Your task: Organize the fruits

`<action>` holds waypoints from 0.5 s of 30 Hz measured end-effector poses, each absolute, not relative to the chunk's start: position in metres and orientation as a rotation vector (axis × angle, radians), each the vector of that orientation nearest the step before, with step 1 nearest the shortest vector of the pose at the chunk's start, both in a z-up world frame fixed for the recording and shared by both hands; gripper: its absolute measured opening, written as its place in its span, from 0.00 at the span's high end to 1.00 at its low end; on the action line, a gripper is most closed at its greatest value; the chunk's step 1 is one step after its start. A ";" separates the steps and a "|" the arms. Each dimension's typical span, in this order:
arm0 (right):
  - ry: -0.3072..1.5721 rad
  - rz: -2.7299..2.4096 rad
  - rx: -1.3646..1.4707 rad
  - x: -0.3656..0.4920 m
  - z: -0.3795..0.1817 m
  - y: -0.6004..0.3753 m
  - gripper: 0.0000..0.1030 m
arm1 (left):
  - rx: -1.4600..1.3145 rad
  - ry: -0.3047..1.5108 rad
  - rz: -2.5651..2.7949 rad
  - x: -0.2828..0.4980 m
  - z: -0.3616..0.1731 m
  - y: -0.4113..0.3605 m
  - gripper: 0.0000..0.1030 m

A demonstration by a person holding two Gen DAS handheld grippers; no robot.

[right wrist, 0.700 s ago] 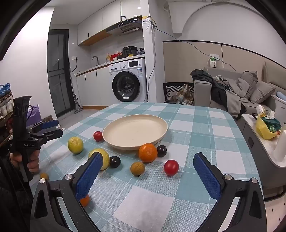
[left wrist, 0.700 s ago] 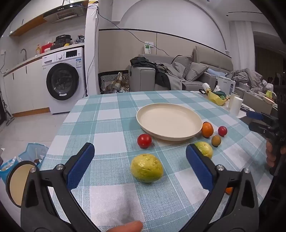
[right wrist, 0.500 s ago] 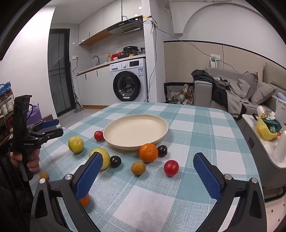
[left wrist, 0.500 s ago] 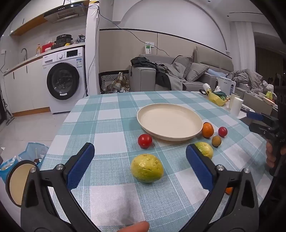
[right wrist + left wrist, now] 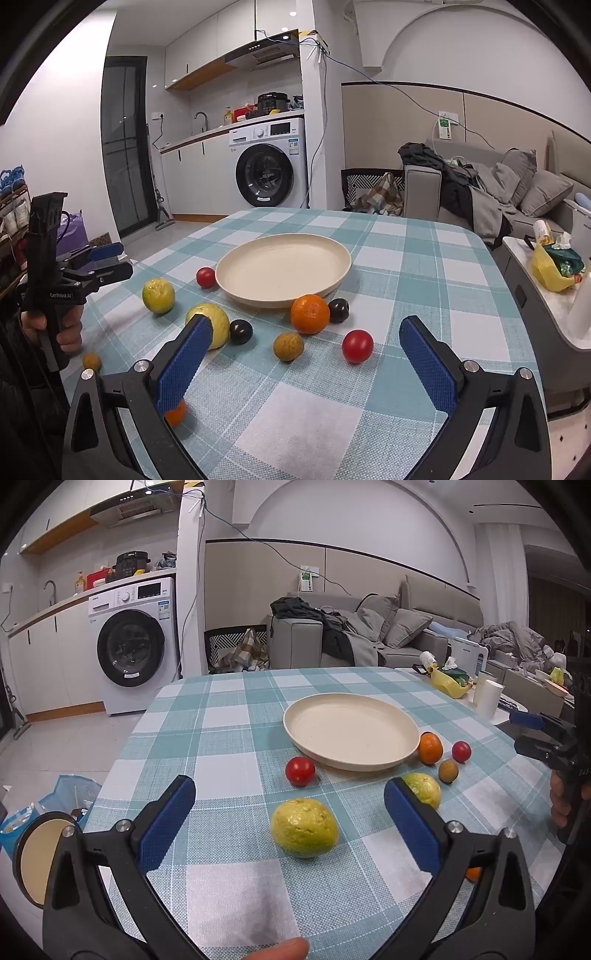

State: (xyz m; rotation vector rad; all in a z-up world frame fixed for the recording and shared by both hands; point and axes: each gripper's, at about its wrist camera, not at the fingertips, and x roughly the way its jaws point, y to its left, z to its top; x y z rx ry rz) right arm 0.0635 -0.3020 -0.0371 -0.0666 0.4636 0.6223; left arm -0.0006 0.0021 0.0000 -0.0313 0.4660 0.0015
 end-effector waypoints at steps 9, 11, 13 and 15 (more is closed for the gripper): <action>0.465 0.620 -0.071 0.064 -0.039 -0.300 0.00 | -0.030 0.466 -0.001 0.000 0.000 0.002 0.01; 0.464 0.619 -0.077 0.061 -0.036 -0.299 0.00 | -0.031 0.468 0.000 0.000 0.000 0.001 0.01; 0.466 0.618 -0.077 0.062 -0.037 -0.297 0.00 | -0.032 0.468 -0.002 0.000 0.000 0.001 0.01; 0.466 0.619 -0.076 0.062 -0.038 -0.297 0.00 | -0.033 0.468 -0.003 -0.001 0.000 0.001 0.01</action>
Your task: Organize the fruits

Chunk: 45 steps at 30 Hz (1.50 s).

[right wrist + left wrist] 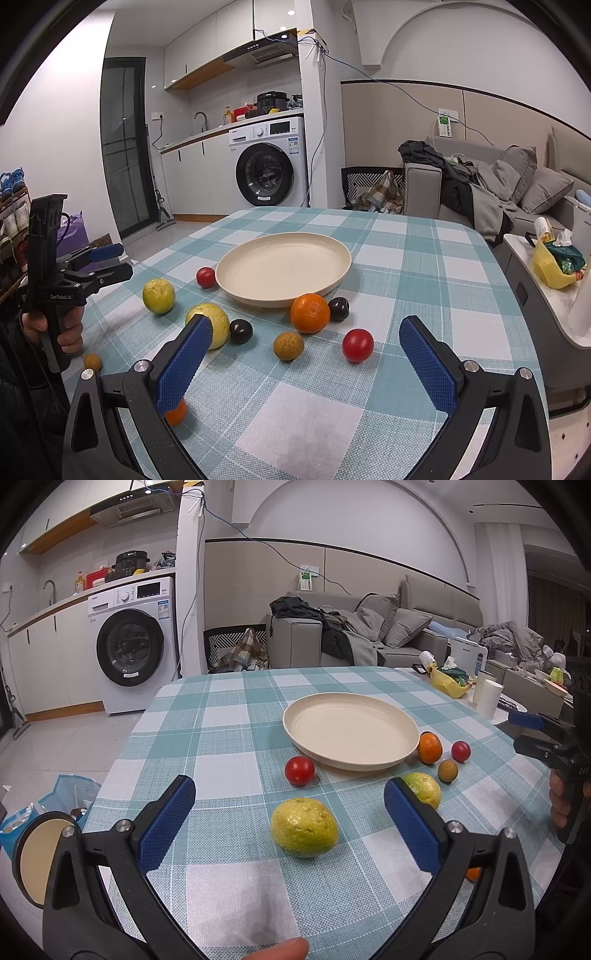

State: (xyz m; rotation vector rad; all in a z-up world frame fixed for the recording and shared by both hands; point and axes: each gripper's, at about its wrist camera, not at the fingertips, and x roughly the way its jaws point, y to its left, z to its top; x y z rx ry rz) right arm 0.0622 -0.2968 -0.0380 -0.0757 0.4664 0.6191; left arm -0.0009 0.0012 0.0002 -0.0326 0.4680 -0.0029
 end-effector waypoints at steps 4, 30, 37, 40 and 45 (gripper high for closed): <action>0.466 0.620 -0.077 0.063 -0.039 -0.296 0.00 | -0.031 0.466 -0.004 -0.003 0.001 0.001 0.01; 0.473 0.616 -0.070 0.064 -0.040 -0.295 0.00 | -0.029 0.469 0.000 0.000 0.000 0.001 0.01; 0.474 0.617 -0.070 0.064 -0.040 -0.295 0.00 | -0.030 0.470 0.000 0.000 0.000 0.001 0.01; 0.475 0.616 -0.068 0.064 -0.040 -0.294 0.00 | -0.029 0.470 0.000 0.000 0.000 0.001 0.01; 0.475 0.617 -0.070 0.064 -0.040 -0.294 0.00 | -0.030 0.471 0.001 0.000 0.000 0.001 0.01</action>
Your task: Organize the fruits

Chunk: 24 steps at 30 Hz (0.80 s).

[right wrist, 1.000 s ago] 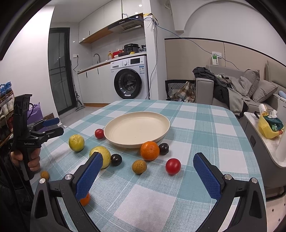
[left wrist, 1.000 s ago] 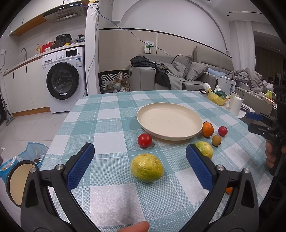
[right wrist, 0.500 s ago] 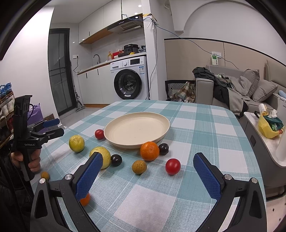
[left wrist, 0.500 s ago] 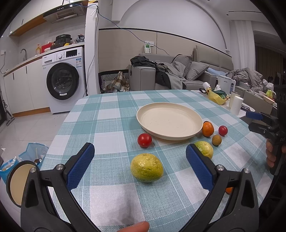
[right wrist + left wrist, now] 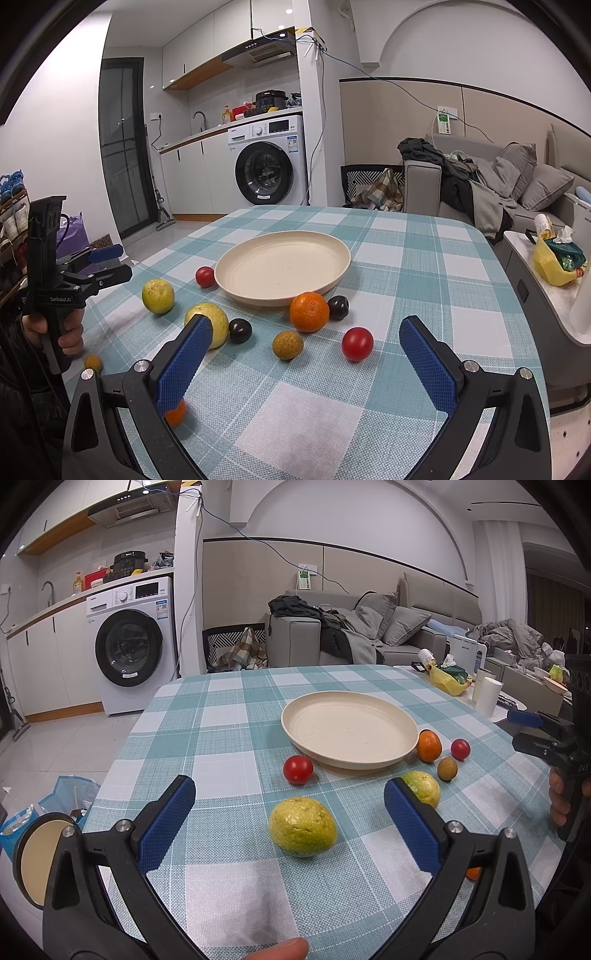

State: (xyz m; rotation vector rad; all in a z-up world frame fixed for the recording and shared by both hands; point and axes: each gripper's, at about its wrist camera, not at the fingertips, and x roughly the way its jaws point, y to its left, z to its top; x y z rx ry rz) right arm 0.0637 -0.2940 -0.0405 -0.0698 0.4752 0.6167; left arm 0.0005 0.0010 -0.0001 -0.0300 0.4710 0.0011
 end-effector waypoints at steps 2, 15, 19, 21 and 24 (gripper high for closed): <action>0.475 0.617 -0.069 0.064 -0.040 -0.295 0.00 | -0.030 0.471 0.001 0.001 0.000 0.001 0.01; 0.476 0.617 -0.068 0.064 -0.040 -0.295 0.00 | -0.029 0.472 0.001 0.001 0.000 0.001 0.01; 0.477 0.617 -0.068 0.064 -0.040 -0.295 0.00 | -0.029 0.472 0.001 -0.002 -0.002 0.004 0.01; 0.476 0.617 -0.068 0.064 -0.040 -0.295 0.00 | -0.029 0.473 0.001 -0.001 -0.002 0.003 0.01; 0.477 0.618 -0.068 0.064 -0.041 -0.295 0.00 | -0.030 0.475 0.006 -0.001 -0.001 0.004 0.01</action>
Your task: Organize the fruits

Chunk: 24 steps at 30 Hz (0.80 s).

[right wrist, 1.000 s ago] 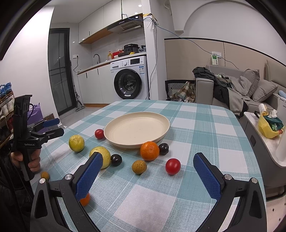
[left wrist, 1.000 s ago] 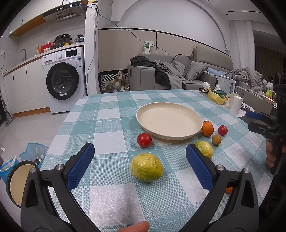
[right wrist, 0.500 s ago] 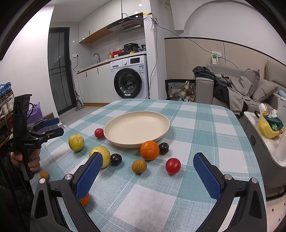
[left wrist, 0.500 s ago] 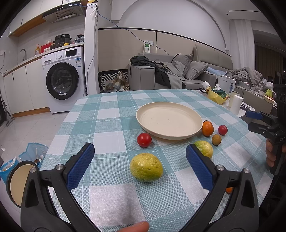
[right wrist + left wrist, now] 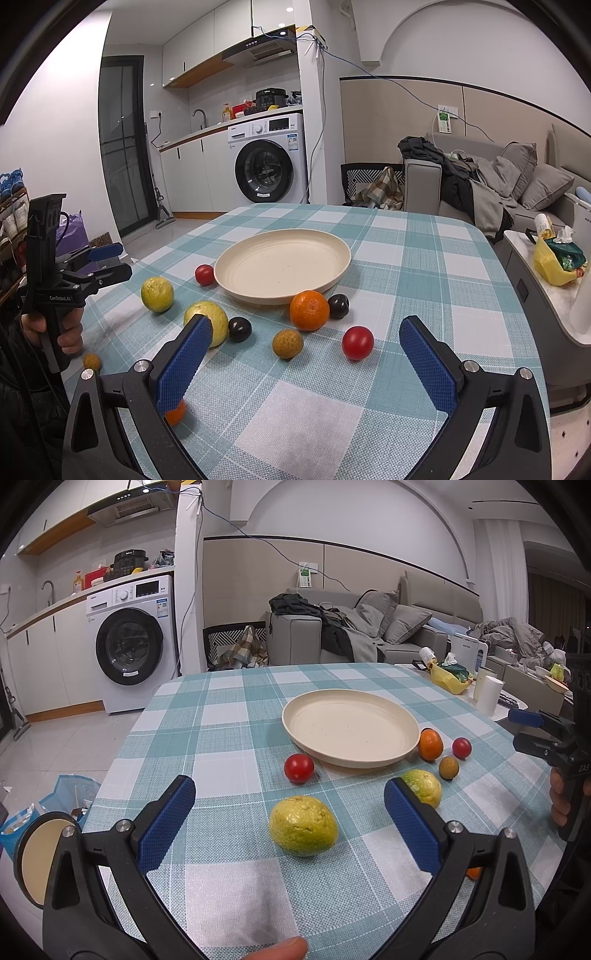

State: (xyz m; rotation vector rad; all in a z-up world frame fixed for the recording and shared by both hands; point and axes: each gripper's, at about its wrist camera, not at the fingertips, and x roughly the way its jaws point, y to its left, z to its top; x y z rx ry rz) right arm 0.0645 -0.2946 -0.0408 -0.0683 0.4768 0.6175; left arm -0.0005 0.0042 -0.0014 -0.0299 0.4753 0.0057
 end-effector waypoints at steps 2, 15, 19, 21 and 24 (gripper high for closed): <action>0.480 0.613 -0.068 0.065 -0.041 -0.295 0.00 | -0.034 0.479 0.011 -0.002 -0.004 0.005 0.01; 0.490 0.602 -0.056 0.065 -0.042 -0.301 0.00 | -0.041 0.480 0.024 0.002 -0.015 0.004 0.01; 0.528 0.649 -0.032 0.066 -0.043 -0.301 0.00 | -0.040 0.501 -0.004 0.002 -0.015 0.002 0.01; 0.536 0.660 -0.036 0.065 -0.042 -0.298 0.00 | -0.017 0.504 -0.009 -0.001 -0.015 -0.003 0.01; 0.554 0.698 -0.043 0.060 -0.040 -0.293 0.00 | 0.019 0.525 -0.015 -0.007 -0.015 -0.011 0.01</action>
